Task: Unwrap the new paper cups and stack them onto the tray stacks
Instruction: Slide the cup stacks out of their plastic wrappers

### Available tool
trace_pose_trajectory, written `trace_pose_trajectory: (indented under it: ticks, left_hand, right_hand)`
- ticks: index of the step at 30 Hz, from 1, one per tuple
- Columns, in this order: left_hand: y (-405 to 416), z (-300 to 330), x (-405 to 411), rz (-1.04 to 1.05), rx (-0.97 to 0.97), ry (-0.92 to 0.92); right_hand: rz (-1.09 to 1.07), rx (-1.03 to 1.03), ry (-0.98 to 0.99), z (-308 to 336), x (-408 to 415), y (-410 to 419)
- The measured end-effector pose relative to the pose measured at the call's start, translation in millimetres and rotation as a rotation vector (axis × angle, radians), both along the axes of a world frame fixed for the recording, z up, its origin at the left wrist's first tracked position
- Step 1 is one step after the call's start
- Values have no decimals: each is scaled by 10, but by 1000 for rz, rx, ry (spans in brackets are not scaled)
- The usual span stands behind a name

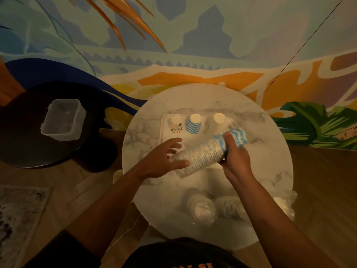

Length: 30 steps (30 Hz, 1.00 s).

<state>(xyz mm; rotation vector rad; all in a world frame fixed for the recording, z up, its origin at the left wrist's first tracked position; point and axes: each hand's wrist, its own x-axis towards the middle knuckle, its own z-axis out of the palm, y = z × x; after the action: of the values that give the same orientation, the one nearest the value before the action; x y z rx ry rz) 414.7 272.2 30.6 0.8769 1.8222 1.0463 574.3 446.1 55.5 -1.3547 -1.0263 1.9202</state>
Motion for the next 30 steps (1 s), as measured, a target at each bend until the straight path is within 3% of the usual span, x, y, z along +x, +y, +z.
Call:
trace_pose_trajectory:
  ticks: [7, 14, 18, 25, 30]
  left_hand:
    - [-110, 44, 205, 282, 144, -110]
    - [-11, 59, 196, 311, 162, -113]
    - [60, 61, 301, 440, 201, -156]
    - [218, 23, 513, 762, 302, -374]
    - [134, 81, 334, 741, 335, -470]
  right_hand:
    - [-128, -250, 68, 34, -28, -105]
    - [-110, -244, 34, 23, -68, -152]
    - [-122, -292, 41, -23, -77, -202]
    - [-113, -363, 59, -16, -102, -224]
    - [-11, -244, -62, -2, -67, -106]
